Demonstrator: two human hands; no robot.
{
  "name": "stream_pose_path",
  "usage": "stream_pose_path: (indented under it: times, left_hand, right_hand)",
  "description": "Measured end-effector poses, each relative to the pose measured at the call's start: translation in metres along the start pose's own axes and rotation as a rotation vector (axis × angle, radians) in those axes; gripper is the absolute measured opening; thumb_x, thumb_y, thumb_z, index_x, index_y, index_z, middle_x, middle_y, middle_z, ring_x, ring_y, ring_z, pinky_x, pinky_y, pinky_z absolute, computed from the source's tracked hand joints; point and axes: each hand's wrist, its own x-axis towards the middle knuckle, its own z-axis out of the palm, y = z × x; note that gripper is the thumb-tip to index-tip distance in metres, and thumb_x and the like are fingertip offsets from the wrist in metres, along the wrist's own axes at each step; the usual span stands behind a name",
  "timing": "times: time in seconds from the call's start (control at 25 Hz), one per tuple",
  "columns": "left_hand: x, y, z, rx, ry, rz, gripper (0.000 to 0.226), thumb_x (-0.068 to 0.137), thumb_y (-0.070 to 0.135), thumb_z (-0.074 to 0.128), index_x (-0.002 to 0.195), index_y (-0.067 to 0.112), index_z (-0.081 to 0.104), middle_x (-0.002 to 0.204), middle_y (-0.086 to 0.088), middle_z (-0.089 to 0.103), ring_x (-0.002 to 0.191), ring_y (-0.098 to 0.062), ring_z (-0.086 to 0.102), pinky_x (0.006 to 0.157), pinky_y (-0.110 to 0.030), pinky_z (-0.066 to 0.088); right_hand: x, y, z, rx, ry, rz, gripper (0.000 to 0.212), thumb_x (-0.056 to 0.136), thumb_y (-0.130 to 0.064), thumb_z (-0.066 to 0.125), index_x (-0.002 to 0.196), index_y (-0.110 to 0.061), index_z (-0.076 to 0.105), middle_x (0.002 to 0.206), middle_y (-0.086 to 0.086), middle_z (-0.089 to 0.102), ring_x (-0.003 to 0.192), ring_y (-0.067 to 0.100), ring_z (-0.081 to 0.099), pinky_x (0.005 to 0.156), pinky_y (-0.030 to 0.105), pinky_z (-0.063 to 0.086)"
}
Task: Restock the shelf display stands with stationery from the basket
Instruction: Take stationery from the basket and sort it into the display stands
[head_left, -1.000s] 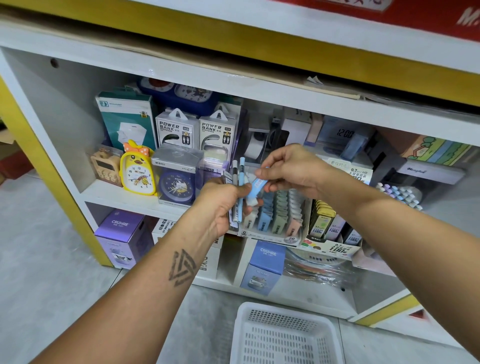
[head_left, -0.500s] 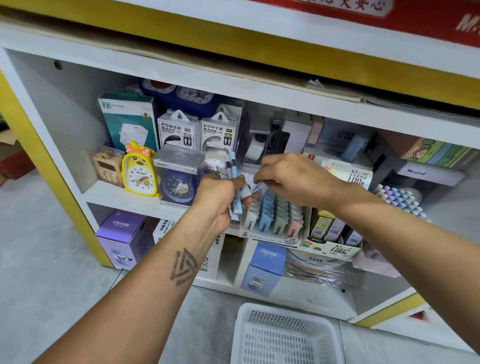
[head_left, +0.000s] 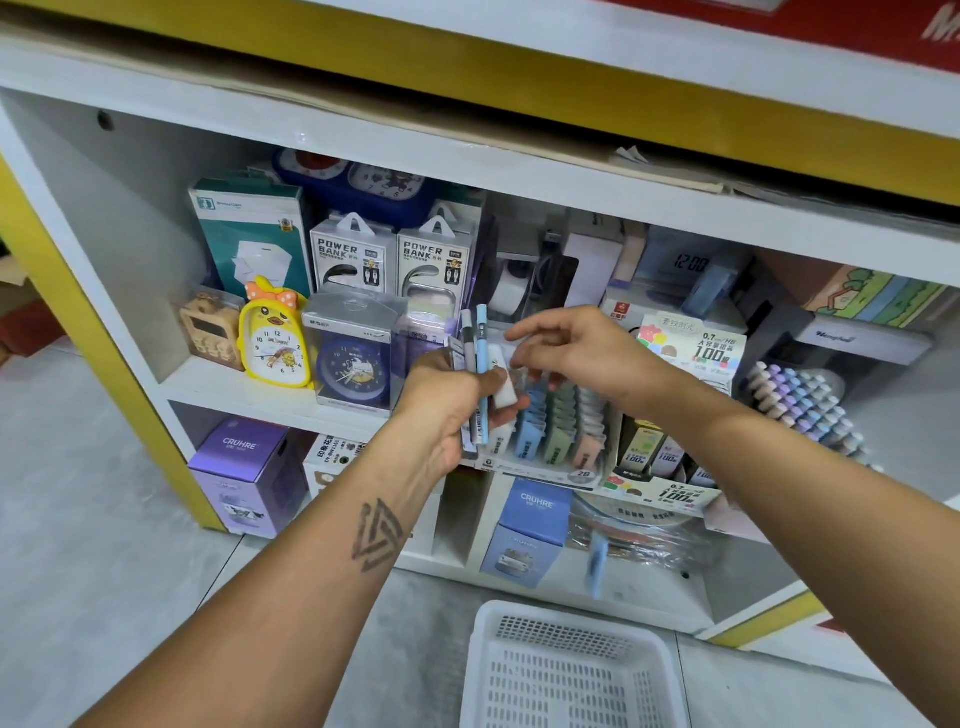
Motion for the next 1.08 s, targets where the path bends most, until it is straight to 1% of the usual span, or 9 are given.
stream_pose_path:
  times: [0.08, 0.16, 0.28, 0.44, 0.56, 0.68, 0.8, 0.92, 1.08]
  left_hand:
    - [-0.002, 0.0, 0.0, 0.021, -0.02, 0.015, 0.022, 0.085, -0.007, 0.068, 0.102, 0.006, 0.063, 0.083, -0.02, 0.075, 0.067, -0.034, 0.073, 0.054, -0.037, 0.061]
    - [-0.004, 0.001, -0.001, 0.057, -0.042, 0.032, 0.022, 0.083, -0.007, 0.07, 0.095, 0.01, 0.063, 0.084, -0.017, 0.076, 0.069, -0.034, 0.074, 0.056, -0.037, 0.061]
    - [-0.007, 0.002, -0.001, 0.081, -0.094, 0.009, 0.026, 0.084, -0.006, 0.07, 0.105, 0.006, 0.062, 0.09, -0.019, 0.075, 0.075, -0.036, 0.074, 0.059, -0.038, 0.061]
    - [-0.009, 0.006, -0.003, 0.085, -0.076, 0.002, 0.029, 0.085, -0.005, 0.069, 0.112, 0.002, 0.061, 0.087, -0.019, 0.075, 0.071, -0.033, 0.074, 0.054, -0.036, 0.06]
    - [-0.011, 0.008, -0.003, 0.102, -0.111, 0.006, 0.031, 0.086, -0.005, 0.068, 0.115, -0.001, 0.061, 0.089, -0.02, 0.075, 0.076, -0.035, 0.074, 0.048, -0.029, 0.057]
    - [-0.009, 0.012, -0.007, 0.014, -0.059, -0.004, 0.03, 0.09, -0.004, 0.063, 0.118, -0.001, 0.054, 0.09, -0.023, 0.074, 0.075, -0.036, 0.074, 0.053, -0.034, 0.06]
    - [0.0, 0.017, -0.014, -0.045, 0.052, 0.017, 0.027, 0.093, -0.006, 0.058, 0.12, -0.001, 0.055, 0.082, -0.019, 0.07, 0.057, -0.028, 0.07, 0.056, -0.04, 0.06]
    - [0.001, 0.016, -0.017, -0.035, 0.069, -0.01, 0.031, 0.091, -0.008, 0.06, 0.121, -0.002, 0.056, 0.083, -0.018, 0.065, 0.052, -0.028, 0.068, 0.057, -0.043, 0.06]
    - [-0.001, 0.015, -0.019, -0.01, 0.037, -0.05, 0.037, 0.087, -0.009, 0.065, 0.122, -0.003, 0.054, 0.097, -0.024, 0.068, 0.056, -0.03, 0.07, 0.049, -0.036, 0.059]
  right_hand:
    - [-0.001, -0.005, 0.003, 0.077, -0.086, 0.021, 0.036, 0.087, -0.014, 0.076, 0.121, -0.011, 0.066, 0.092, 0.006, 0.076, 0.077, 0.015, 0.069, 0.061, 0.025, 0.051]
    - [0.001, -0.008, 0.005, 0.116, -0.06, 0.058, 0.036, 0.085, -0.018, 0.077, 0.119, -0.012, 0.067, 0.089, 0.004, 0.076, 0.076, 0.017, 0.066, 0.063, 0.029, 0.048]
    - [0.003, -0.008, 0.0, 0.239, 0.05, 0.082, 0.014, 0.085, -0.005, 0.074, 0.098, -0.008, 0.075, 0.076, 0.006, 0.073, 0.066, 0.015, 0.063, 0.06, 0.027, 0.051]
    - [-0.002, -0.008, -0.014, 0.334, -0.03, 0.072, 0.026, 0.084, 0.008, 0.07, 0.108, -0.001, 0.07, 0.083, 0.014, 0.074, 0.074, 0.023, 0.071, 0.067, 0.025, 0.059]
    - [-0.006, -0.012, -0.017, 0.201, -0.1, 0.016, 0.029, 0.085, 0.003, 0.072, 0.113, -0.003, 0.071, 0.092, 0.016, 0.075, 0.077, 0.024, 0.071, 0.071, 0.026, 0.059]
    - [0.002, -0.015, -0.025, 0.131, 0.103, -0.023, 0.022, 0.085, 0.005, 0.071, 0.107, 0.001, 0.07, 0.084, 0.014, 0.074, 0.067, 0.017, 0.071, 0.063, 0.024, 0.059]
    - [0.012, -0.012, -0.035, -0.326, 0.308, -0.122, 0.015, 0.089, -0.007, 0.072, 0.101, -0.015, 0.072, 0.093, 0.001, 0.074, 0.077, 0.012, 0.073, 0.073, 0.025, 0.058]
    - [0.019, -0.003, -0.022, -0.699, 0.267, -0.209, 0.016, 0.091, -0.017, 0.07, 0.107, -0.022, 0.072, 0.102, -0.001, 0.072, 0.091, 0.015, 0.067, 0.082, 0.027, 0.053]
    - [0.031, 0.009, 0.004, -0.765, 0.202, -0.175, 0.02, 0.09, -0.016, 0.071, 0.109, -0.019, 0.073, 0.104, 0.002, 0.073, 0.095, 0.018, 0.067, 0.089, 0.038, 0.056]
